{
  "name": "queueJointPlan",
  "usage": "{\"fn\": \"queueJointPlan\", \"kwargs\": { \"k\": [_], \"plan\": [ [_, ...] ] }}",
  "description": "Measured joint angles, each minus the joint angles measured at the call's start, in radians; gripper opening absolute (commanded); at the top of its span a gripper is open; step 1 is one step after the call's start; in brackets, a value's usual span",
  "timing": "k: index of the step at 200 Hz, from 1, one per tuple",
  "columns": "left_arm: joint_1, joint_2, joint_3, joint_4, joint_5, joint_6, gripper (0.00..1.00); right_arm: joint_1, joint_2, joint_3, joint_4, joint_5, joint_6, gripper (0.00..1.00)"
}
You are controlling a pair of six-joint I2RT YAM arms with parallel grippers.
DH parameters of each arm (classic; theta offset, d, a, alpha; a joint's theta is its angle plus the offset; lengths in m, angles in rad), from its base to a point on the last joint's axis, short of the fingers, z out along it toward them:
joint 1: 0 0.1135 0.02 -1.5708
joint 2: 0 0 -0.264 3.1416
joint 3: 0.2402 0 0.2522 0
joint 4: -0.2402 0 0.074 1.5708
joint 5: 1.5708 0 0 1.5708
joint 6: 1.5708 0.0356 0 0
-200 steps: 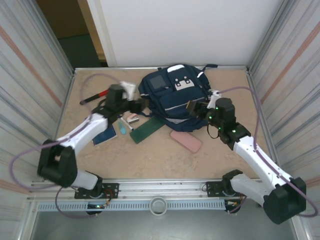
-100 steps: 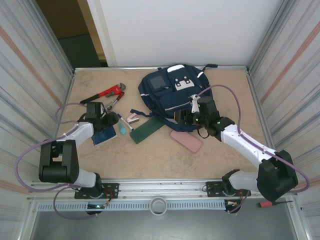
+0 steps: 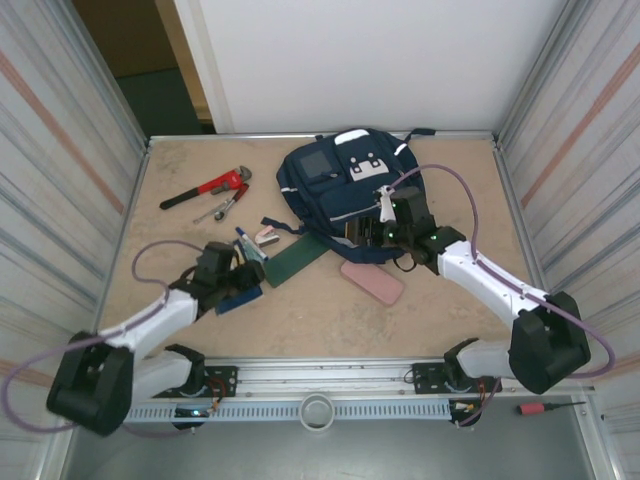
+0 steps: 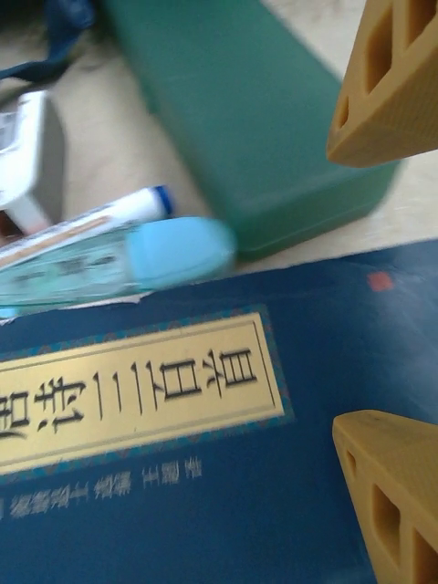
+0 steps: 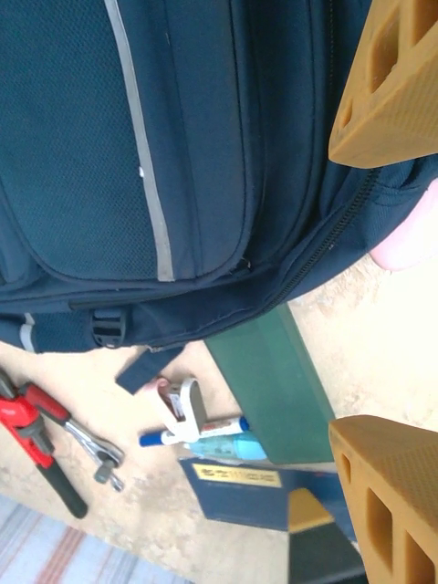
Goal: Pack the student bag
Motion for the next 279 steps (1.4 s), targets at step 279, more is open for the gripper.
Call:
{"fn": "queueJointPlan", "kwargs": {
  "k": [279],
  "plan": [
    [0.486,0.077,-0.031,0.042,0.193,0.163,0.58,0.485,0.834,0.528,0.124,-0.103,0.156,0.54]
  ]
}}
